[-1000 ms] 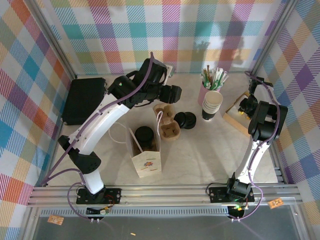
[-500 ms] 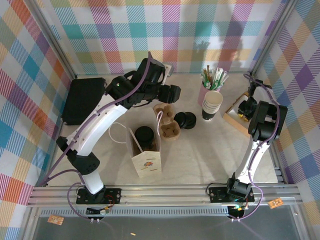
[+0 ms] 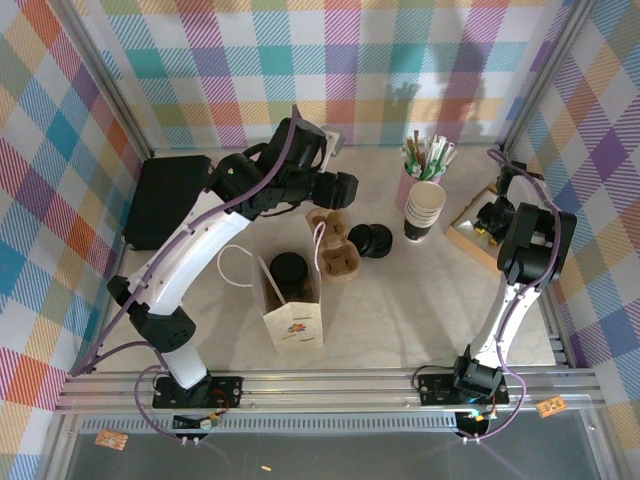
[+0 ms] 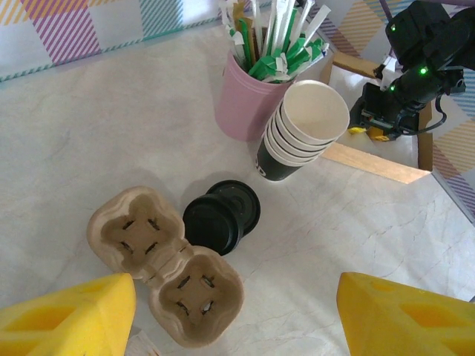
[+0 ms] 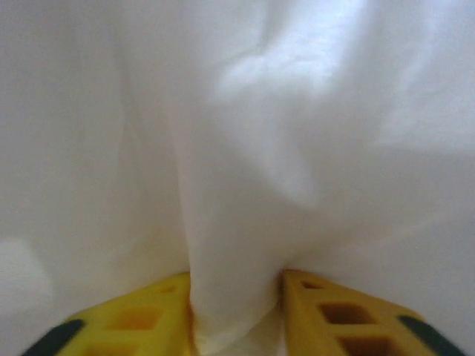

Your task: Pack the takeout coffee

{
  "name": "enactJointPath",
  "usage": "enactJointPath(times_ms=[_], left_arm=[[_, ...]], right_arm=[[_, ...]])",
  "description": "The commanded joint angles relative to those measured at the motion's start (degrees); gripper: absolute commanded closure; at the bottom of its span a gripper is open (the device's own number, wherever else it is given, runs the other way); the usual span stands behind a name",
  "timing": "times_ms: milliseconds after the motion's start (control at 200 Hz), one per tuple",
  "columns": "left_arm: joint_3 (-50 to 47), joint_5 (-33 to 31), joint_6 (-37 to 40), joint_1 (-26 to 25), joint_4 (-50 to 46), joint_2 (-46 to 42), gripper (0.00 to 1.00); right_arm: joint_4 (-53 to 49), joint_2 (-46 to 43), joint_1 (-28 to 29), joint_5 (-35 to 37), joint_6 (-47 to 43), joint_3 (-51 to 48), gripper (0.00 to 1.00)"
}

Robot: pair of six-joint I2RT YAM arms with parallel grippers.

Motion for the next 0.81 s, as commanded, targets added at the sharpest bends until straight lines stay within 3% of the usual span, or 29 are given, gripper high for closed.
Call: enactJointPath(times_ms=[0, 130, 205, 240, 395, 510, 545, 620, 695, 800], left_arm=[[-0.84, -0.58, 1.07, -0.1, -0.59, -2.13, 0.28], [-0.94, -0.67, 1.62, -0.1, -0.68, -2.69, 0.28], [-0.93, -0.92, 1.81, -0.1, -0.62, -2.94, 0.28], [-1.01, -0.98, 1.78, -0.09, -0.42, -3.05, 0.28], [-3.05, -0.52, 0.89, -0.06, 0.99, -4.2, 0.28], [-5.02, 0.11, -0.2, -0.07, 2.12, -5.41, 0.28], [-5.25, 0.12, -0.31, -0.07, 2.09, -5.67, 0.28], [-5.65, -0.26, -0.29, -0.06, 2.13, -6.21, 0.28], [-6.41, -0.84, -0.31, -0.06, 2.43, -6.87, 0.28], [-7.23, -0.96, -0.44, -0.06, 2.79, -7.39, 0.28]], right_arm=[[-0.95, 0.04, -0.37, -2.51, 0.64, -3.2, 0.75], [-1.48, -1.82, -0.37, -1.32, 0.55, -3.47, 0.76], [-2.76, -2.71, -0.37, -0.27, 0.13, -2.73, 0.63], [-3.33, -3.12, -0.37, 0.18, -0.35, -2.36, 0.62], [-4.04, -3.88, -0.37, 0.53, -2.49, -0.93, 0.8], [-4.89, -3.63, -0.37, 0.39, -2.62, 0.1, 0.86], [-4.87, -3.95, -0.37, 0.43, -2.53, 0.1, 0.82], [-5.16, -4.5, -0.32, 0.82, -2.3, 0.2, 0.64], [-5.31, -4.74, -0.36, 1.17, -2.59, 0.38, 0.58], [-5.57, -4.11, -0.37, 0.27, -3.14, 0.82, 0.75]])
